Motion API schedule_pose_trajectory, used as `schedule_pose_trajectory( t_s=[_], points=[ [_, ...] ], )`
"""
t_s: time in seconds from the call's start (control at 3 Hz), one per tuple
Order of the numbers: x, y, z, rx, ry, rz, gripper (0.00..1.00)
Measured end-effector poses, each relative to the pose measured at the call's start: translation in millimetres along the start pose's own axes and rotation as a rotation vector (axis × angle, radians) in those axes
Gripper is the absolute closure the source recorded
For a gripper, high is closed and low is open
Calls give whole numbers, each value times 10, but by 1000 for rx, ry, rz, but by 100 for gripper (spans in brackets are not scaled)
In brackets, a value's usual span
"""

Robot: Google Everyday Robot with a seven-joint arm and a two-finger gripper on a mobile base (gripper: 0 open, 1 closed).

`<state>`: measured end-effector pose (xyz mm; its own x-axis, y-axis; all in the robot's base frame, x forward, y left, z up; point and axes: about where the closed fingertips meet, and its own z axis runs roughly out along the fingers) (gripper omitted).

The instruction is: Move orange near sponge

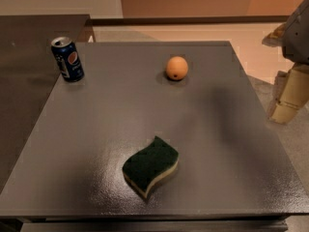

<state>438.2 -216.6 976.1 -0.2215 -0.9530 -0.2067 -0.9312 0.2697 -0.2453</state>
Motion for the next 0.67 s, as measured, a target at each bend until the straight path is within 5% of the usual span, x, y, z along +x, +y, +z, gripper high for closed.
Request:
schedule_pose_trajectory(
  t_s=[0.67],
  points=[
    [-82,-147,88,-3,-35,27,0]
  ],
)
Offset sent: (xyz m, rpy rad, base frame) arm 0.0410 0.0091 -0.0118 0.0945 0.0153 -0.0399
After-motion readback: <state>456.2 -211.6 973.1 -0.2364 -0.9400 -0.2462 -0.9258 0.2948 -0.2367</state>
